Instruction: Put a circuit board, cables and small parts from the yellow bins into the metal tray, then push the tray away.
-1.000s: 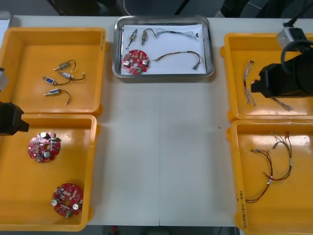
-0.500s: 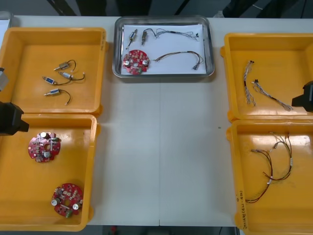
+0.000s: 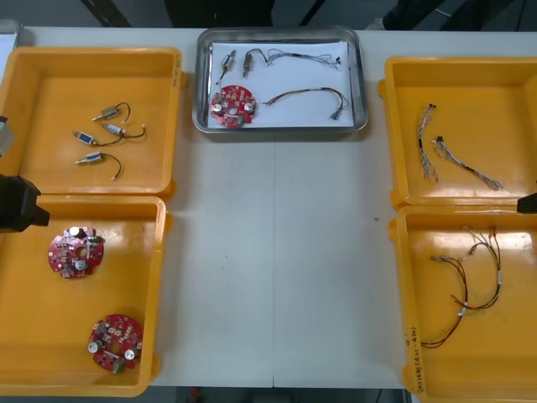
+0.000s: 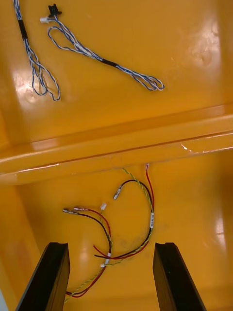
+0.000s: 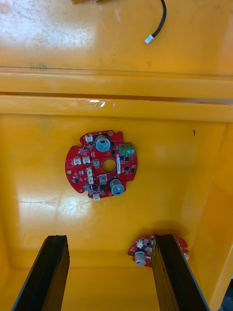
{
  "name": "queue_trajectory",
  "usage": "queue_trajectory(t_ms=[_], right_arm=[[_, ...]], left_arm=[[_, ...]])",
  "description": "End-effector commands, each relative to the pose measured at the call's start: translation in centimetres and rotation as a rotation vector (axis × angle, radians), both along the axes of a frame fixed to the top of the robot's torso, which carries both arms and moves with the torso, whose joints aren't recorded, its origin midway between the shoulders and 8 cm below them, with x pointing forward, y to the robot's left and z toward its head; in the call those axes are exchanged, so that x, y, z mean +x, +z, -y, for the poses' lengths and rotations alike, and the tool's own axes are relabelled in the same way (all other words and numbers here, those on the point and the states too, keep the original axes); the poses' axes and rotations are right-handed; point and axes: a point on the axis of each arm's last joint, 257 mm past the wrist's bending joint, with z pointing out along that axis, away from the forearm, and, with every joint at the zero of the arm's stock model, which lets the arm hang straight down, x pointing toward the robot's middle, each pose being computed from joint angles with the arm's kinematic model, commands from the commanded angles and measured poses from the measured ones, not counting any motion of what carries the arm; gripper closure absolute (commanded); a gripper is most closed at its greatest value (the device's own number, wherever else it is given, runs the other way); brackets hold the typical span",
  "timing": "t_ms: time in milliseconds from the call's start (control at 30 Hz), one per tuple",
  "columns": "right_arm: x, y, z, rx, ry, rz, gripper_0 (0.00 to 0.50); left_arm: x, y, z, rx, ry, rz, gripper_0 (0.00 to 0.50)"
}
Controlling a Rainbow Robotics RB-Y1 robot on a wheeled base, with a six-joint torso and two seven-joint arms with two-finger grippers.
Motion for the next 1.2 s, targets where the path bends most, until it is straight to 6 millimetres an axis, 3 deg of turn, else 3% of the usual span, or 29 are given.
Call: queue_trajectory(t_ms=[33,700,1200], right_arm=[[-1.2,0.4,1.4,-0.064,0.031,-0.005,0.000],[-3.1,-1.4,2.6,-0.156,0.123,-0.086,0.000],[-3.4,-1.8,2.2,-0.141,0.133,-0.097,0.000]], left_arm=[[-0.3,1.4,-1.6,0.083,-0.061,0.022,0.000],[-0.3,1.4,-1.6,0.083,-0.061,0.022,0.000],[-0.3,1.4,-1.6,0.083,-0.061,0.022,0.000]])
